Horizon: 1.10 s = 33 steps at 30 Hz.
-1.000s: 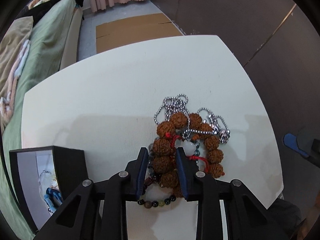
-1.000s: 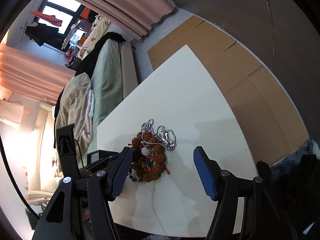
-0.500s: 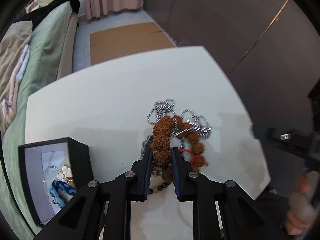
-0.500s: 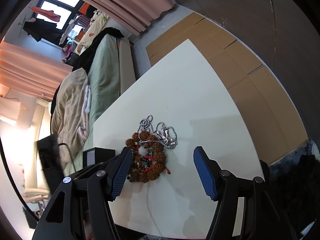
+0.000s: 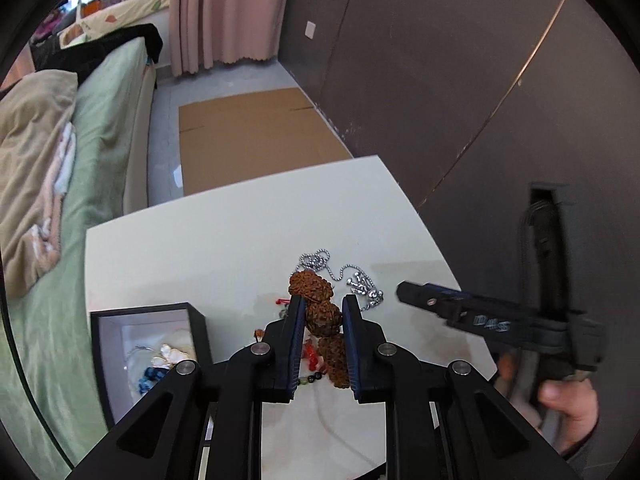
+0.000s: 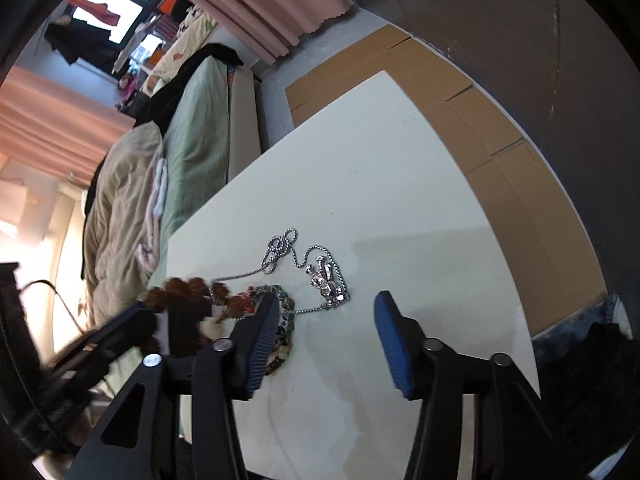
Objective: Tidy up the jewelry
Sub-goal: 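Carry the brown bead bracelet into the box with the left gripper while the right gripper grasps the silver chain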
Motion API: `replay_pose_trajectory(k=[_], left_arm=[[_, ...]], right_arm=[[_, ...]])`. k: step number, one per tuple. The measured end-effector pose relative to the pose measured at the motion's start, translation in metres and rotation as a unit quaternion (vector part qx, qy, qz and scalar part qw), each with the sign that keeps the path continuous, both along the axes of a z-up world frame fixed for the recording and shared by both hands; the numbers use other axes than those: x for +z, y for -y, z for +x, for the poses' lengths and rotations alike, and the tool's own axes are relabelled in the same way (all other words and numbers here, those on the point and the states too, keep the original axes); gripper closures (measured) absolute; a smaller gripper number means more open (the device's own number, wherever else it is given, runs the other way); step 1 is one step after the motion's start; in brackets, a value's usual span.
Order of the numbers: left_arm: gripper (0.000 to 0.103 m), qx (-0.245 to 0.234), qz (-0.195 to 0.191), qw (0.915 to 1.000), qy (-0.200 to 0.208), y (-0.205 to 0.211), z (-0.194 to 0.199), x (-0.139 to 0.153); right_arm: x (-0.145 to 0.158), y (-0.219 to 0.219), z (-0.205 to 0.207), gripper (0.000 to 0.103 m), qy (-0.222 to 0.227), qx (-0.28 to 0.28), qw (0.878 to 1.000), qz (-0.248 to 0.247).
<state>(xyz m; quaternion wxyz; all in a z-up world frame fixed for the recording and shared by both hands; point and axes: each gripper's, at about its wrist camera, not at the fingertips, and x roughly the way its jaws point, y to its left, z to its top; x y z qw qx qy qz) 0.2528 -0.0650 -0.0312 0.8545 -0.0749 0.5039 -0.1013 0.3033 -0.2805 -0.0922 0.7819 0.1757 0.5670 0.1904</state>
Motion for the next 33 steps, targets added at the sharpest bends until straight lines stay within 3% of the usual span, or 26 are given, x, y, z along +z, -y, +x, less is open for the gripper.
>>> replay_pose_trajectory(k=[6, 13, 19, 25, 33], left_arm=[[0.084, 0.015, -0.003, 0.9998, 0.011, -0.018, -0.005, 0.011], [0.084, 0.036, -0.004, 0.9990, 0.024, -0.044, -0.013, 0.026], [0.084, 0.055, -0.003, 0.9979, 0.034, -0.066, -0.023, 0.036], [0.084, 0.077, 0.001, 0.9962, 0.042, -0.088, -0.035, 0.045], [0.084, 0.099, 0.009, 0.9946, 0.031, -0.108, -0.042, 0.036]], right_arm=[[-0.013, -0.022, 0.007, 0.067, -0.003, 0.022, 0.999, -0.046], [-0.022, -0.049, 0.011, 0.067, 0.022, 0.044, 0.989, -0.143], [-0.022, -0.074, -0.001, 0.082, 0.074, 0.080, 0.962, -0.250], [-0.010, -0.071, -0.011, 0.083, 0.099, 0.087, 0.965, -0.227], [0.025, -0.075, -0.025, 0.083, 0.137, 0.097, 0.975, -0.146]])
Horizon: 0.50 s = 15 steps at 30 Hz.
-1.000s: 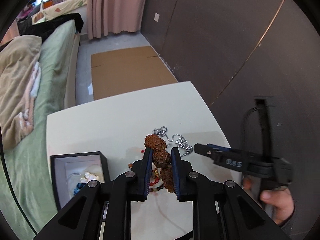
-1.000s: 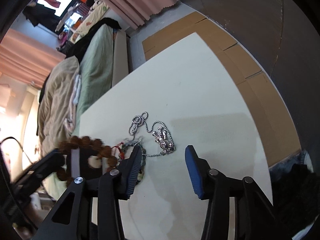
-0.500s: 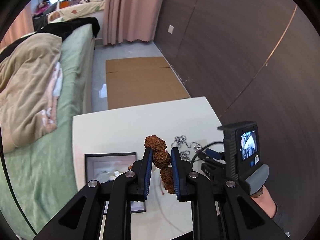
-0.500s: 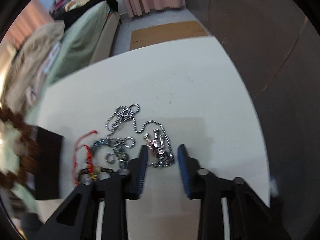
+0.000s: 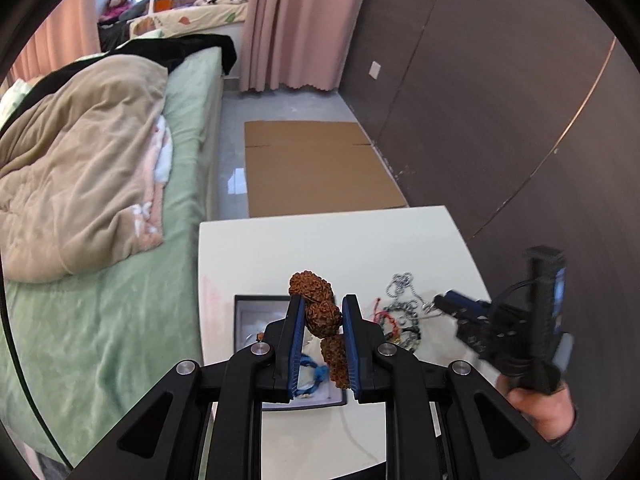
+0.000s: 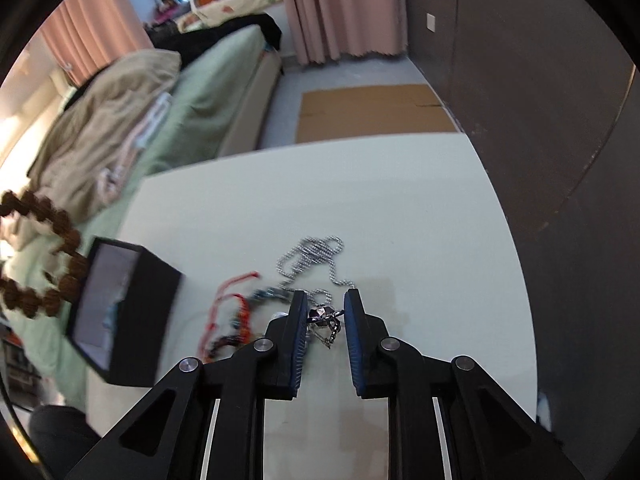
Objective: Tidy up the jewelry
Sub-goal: 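Carry the brown bead bracelet into the box with the left gripper while the right gripper grasps the silver chain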
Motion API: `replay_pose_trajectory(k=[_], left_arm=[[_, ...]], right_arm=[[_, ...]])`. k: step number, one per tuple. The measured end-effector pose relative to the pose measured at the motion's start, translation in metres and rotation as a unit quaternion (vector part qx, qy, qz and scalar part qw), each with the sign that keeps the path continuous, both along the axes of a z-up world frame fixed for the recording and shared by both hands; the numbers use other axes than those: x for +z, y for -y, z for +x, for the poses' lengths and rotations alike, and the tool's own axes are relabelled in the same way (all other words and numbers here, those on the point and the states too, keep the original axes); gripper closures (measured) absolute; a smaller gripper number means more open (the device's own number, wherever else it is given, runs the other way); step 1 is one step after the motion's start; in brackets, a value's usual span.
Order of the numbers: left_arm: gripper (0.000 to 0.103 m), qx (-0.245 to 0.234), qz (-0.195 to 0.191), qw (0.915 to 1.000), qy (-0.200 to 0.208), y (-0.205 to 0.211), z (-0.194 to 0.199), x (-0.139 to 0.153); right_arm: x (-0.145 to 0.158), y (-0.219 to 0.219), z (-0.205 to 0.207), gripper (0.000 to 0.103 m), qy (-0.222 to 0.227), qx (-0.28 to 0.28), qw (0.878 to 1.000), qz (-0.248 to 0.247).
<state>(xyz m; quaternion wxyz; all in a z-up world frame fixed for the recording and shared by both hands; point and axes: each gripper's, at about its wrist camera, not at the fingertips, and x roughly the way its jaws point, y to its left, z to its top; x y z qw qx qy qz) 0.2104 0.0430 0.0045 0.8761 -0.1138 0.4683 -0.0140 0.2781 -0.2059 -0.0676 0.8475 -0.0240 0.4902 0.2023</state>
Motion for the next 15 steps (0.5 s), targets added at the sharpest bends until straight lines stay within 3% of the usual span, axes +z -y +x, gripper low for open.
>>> replay_pose_trajectory(k=[8, 15], left_arm=[[0.083, 0.006, -0.003, 0.9997, -0.024, -0.008, 0.005, -0.027], [0.083, 0.003, -0.017, 0.9996, -0.022, -0.011, 0.013, -0.041]], right_arm=[[0.026, -0.011, -0.009, 0.083, 0.019, 0.026, 0.997, 0.067], [0.022, -0.023, -0.006, 0.083, 0.016, 0.033, 0.997, 0.069]])
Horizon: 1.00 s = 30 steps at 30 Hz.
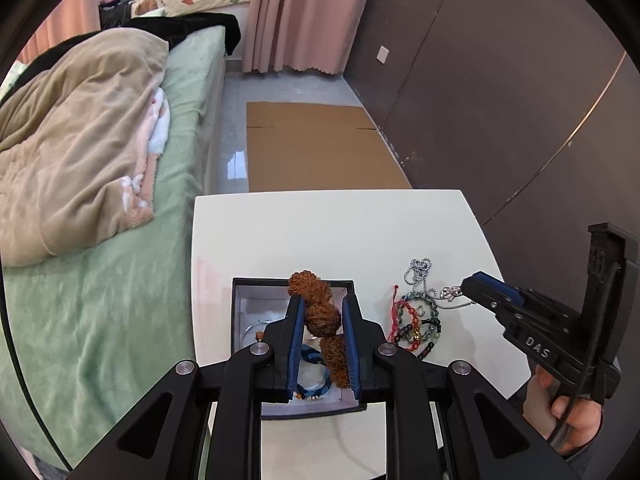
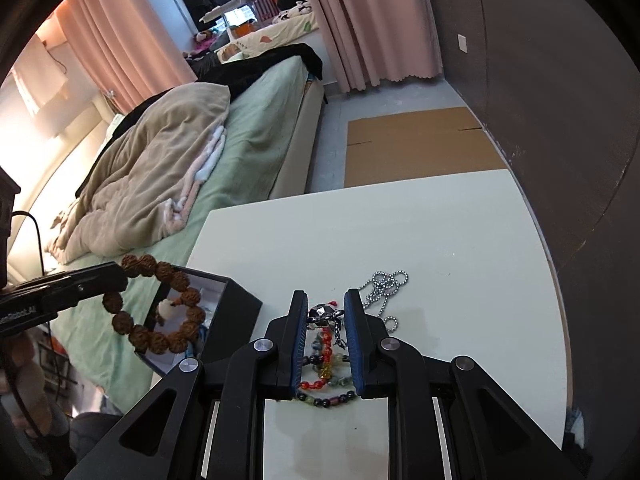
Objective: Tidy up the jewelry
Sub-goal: 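Carry the brown bead bracelet into the box with the left gripper while the right gripper grasps the silver chain, then carry the silver chain pendant over the black box and open the right gripper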
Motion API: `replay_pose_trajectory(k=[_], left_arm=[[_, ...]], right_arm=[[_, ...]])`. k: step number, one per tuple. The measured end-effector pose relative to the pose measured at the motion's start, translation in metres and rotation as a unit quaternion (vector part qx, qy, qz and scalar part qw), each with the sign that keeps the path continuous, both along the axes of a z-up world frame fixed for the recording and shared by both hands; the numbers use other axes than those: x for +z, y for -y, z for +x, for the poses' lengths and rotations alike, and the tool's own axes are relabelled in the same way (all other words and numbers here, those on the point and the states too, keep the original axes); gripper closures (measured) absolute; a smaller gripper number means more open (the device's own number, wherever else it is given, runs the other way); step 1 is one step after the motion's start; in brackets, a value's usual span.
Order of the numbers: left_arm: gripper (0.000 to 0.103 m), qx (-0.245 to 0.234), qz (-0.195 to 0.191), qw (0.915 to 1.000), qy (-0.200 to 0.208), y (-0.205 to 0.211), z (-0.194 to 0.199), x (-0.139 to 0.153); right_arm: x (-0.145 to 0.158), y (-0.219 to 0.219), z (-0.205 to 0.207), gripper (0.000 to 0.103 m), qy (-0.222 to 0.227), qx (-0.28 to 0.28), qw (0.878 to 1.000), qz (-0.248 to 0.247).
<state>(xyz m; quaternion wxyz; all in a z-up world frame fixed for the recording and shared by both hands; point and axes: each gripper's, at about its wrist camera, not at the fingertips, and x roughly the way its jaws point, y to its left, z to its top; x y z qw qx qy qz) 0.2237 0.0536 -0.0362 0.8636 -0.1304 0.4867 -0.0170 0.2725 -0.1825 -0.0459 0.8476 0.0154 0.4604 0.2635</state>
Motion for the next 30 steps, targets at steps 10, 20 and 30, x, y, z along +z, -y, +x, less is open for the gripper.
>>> replay_pose_trajectory(k=[10, 20, 30], left_arm=[[0.042, 0.027, -0.041, 0.9985, 0.025, -0.030, -0.001, -0.017], [0.042, 0.015, -0.062, 0.9962, 0.060, -0.059, -0.018, -0.008], [0.016, 0.020, -0.078, 0.9916, 0.102, -0.079, -0.043, 0.011]], right_arm=[[0.010, 0.005, -0.012, 0.083, 0.004, 0.007, 1.000, 0.025], [0.066, -0.013, -0.019, 0.083, 0.056, -0.012, 0.998, 0.029], [0.159, -0.047, -0.043, 0.083, 0.146, -0.013, 0.989, 0.016]])
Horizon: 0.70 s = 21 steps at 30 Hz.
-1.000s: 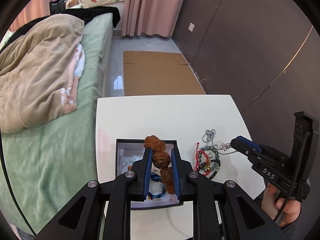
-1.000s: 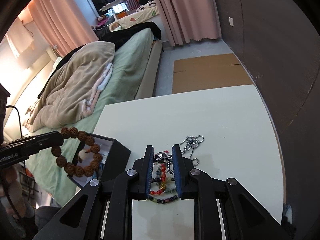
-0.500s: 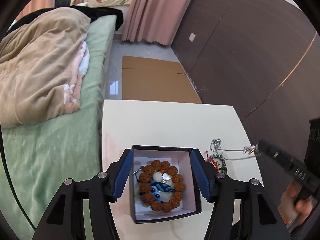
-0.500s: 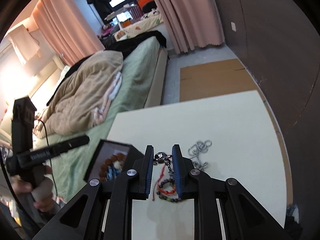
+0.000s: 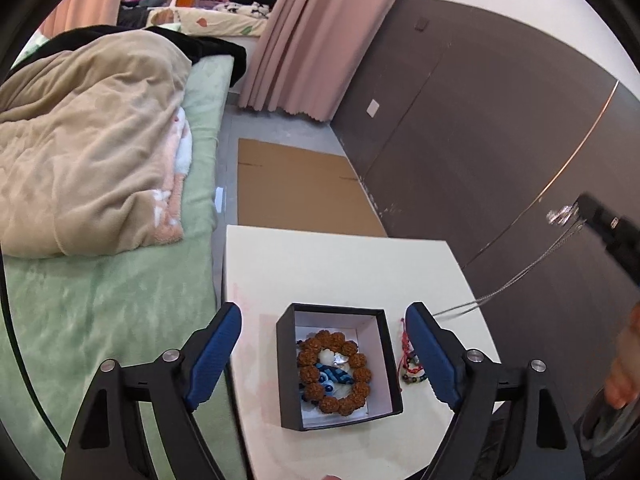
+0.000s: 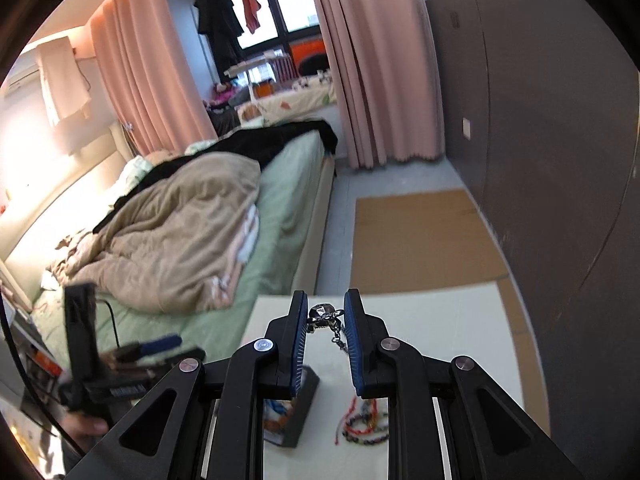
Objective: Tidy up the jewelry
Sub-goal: 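Carry the silver chain pendant over the black box and open the right gripper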
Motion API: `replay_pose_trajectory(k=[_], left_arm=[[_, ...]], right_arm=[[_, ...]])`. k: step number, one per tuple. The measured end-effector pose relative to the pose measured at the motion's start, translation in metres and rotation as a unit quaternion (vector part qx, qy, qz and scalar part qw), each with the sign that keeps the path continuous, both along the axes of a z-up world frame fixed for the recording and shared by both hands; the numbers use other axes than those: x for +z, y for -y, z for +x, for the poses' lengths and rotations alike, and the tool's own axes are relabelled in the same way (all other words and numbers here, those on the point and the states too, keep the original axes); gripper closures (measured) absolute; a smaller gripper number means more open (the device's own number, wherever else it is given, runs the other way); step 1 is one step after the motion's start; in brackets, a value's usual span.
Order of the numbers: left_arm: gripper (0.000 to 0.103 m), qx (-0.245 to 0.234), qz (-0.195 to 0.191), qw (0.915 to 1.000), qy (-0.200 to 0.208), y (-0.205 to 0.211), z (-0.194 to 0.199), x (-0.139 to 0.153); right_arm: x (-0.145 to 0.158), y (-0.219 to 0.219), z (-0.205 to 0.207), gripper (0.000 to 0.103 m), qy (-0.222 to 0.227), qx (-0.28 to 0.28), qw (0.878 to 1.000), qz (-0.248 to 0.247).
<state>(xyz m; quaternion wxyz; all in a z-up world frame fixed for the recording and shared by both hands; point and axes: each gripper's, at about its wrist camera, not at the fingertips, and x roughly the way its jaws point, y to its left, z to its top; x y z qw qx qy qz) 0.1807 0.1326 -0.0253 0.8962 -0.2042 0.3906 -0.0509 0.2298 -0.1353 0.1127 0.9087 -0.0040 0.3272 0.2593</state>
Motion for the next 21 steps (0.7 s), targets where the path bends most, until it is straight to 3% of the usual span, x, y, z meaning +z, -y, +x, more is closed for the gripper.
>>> replay_pose_trajectory(k=[2, 12, 21], left_arm=[[0.012, 0.009, -0.004, 0.9999, 0.008, -0.007, -0.005, 0.003], [0.010, 0.024, -0.032, 0.9989, 0.025, -0.026, -0.015, 0.009], [0.010, 0.031, -0.039, 0.9982, 0.032, -0.036, -0.023, 0.010]], right_arm=[[0.017, -0.006, -0.005, 0.083, 0.018, 0.002, 1.000, -0.001], [0.094, -0.043, -0.041, 0.083, 0.095, 0.027, 0.995, 0.000], [0.091, -0.073, -0.053, 0.083, 0.097, 0.056, 0.994, -0.005]])
